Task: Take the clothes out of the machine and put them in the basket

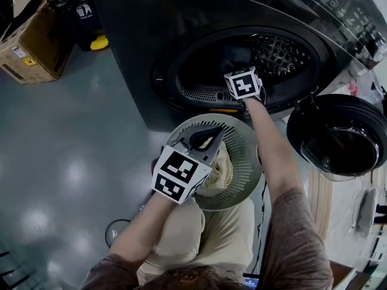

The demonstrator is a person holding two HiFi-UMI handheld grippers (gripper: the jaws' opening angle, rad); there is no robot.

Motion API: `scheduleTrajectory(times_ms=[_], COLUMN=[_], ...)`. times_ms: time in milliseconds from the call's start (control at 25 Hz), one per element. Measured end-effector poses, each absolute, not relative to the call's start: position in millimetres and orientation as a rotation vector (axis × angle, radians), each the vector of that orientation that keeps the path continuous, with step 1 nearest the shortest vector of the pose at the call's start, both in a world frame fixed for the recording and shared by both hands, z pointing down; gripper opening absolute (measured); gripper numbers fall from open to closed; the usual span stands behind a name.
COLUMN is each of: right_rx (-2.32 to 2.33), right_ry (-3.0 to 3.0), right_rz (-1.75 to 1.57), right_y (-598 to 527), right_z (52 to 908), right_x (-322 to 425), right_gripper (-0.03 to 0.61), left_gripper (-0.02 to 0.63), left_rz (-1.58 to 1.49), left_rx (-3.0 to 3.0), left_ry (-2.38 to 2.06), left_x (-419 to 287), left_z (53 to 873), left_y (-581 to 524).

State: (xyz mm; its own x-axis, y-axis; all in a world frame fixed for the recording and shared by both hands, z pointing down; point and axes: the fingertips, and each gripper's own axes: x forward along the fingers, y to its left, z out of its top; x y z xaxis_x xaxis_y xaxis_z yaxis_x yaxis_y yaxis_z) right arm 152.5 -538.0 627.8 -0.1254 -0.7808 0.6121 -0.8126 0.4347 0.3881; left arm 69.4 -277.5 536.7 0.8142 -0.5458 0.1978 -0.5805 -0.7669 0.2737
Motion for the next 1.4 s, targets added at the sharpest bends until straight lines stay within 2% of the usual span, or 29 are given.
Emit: scheduleTrajectory(times_ms=[240, 1000, 1400], right_rx=[1.393, 1.470, 1.440], right_ry=[-1.941, -2.202, -2.304], right_rz=[0.057, 0.085, 0.144], right_y=[-526.2, -390.3, -296.7], right_z=[615.4, 522.2, 505.5], right_x=[155.1, 166.6, 156.6], right_gripper=[0.038, 0.032, 0.026], left_gripper=[0.006, 0.006, 0.006], left_rz=[0.170, 0.211, 0.231], left_rx=[2.687, 2.740, 2.748], left_ry=[-0.860, -1.005, -1.165], left_x=[69.7, 76.7, 70.4], left_z=[533.7, 502.4, 491.8], left_y=[-274.0, -234.8, -221.3])
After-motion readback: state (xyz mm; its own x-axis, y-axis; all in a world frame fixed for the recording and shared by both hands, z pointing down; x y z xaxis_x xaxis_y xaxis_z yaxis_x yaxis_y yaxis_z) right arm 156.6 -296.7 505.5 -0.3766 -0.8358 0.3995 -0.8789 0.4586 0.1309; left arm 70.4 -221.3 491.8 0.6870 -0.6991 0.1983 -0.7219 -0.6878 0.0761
